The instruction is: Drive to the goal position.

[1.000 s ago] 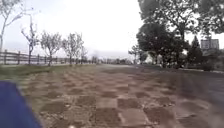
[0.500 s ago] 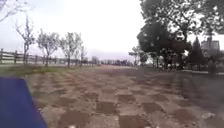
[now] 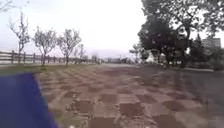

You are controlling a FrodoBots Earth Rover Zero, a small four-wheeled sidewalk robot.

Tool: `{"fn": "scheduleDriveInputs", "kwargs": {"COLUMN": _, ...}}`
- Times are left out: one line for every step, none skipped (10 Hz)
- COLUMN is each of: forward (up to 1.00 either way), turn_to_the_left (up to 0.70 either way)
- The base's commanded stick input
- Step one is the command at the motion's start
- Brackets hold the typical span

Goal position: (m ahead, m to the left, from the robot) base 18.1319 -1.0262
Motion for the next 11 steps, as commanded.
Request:
{"fn": "scheduleDriveInputs", "kwargs": {"forward": 1.0, "turn_to_the_left": 0.0}}
{"fn": "scheduleDriveInputs", "kwargs": {"forward": 1.0, "turn_to_the_left": 0.0}}
{"fn": "scheduleDriveInputs", "kwargs": {"forward": 1.0, "turn_to_the_left": 0.0}}
{"fn": "scheduleDriveInputs", "kwargs": {"forward": 1.0, "turn_to_the_left": 0.0}}
{"fn": "scheduleDriveInputs", "kwargs": {"forward": 1.0, "turn_to_the_left": 0.0}}
{"fn": "scheduleDriveInputs", "kwargs": {"forward": 1.0, "turn_to_the_left": 0.0}}
{"fn": "scheduleDriveInputs", "kwargs": {"forward": 1.0, "turn_to_the_left": 0.0}}
{"fn": "scheduleDriveInputs", "kwargs": {"forward": 1.0, "turn_to_the_left": 0.0}}
{"fn": "scheduleDriveInputs", "kwargs": {"forward": 1.0, "turn_to_the_left": 0.0}}
{"fn": "scheduleDriveInputs", "kwargs": {"forward": 1.0, "turn_to_the_left": 0.0}}
{"fn": "scheduleDriveInputs", "kwargs": {"forward": 1.0, "turn_to_the_left": 0.0}}
